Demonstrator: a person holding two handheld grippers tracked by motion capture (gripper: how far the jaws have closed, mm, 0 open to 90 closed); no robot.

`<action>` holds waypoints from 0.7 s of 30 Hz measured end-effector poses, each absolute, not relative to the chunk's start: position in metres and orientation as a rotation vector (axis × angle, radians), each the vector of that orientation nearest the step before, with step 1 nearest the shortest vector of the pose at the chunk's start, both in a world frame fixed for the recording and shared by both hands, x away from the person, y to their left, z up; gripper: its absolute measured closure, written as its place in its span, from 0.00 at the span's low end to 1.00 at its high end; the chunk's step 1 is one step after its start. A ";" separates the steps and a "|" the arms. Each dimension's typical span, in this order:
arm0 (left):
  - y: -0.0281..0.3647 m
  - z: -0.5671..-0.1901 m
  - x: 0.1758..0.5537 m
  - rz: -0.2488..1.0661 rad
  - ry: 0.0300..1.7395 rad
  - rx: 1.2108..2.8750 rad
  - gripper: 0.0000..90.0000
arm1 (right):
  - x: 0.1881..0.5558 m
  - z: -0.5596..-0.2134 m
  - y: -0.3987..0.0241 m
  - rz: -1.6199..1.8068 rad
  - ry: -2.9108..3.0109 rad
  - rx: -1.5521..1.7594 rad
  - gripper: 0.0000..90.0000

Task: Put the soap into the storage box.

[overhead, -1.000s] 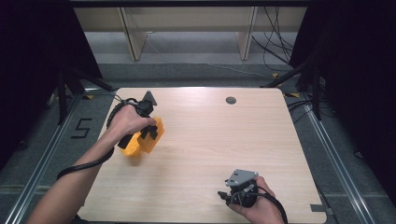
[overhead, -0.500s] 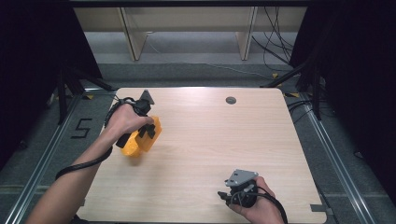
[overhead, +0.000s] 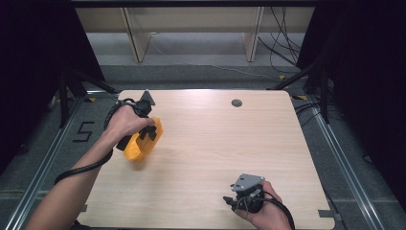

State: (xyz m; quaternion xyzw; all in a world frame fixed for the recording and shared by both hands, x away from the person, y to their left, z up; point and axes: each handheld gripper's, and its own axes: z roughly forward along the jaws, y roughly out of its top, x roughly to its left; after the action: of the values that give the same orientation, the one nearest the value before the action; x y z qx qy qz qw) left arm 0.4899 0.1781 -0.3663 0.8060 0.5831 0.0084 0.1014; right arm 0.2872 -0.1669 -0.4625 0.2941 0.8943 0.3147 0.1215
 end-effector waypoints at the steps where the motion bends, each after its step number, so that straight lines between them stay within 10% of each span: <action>1: 0.178 -0.366 0.490 0.024 1.726 2.379 0.67 | 0.287 -0.463 -0.167 0.927 2.595 0.864 0.58; 21: 0.187 -0.363 0.491 0.072 1.773 2.310 0.67 | 0.287 -0.463 -0.166 0.941 2.580 0.872 0.58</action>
State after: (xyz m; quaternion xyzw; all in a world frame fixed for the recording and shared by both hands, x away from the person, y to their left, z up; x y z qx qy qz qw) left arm 0.4908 0.1872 -0.3628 0.7880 0.6046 0.0245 0.1140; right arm 0.2873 -0.1664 -0.4630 0.3000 0.8879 0.3238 0.1296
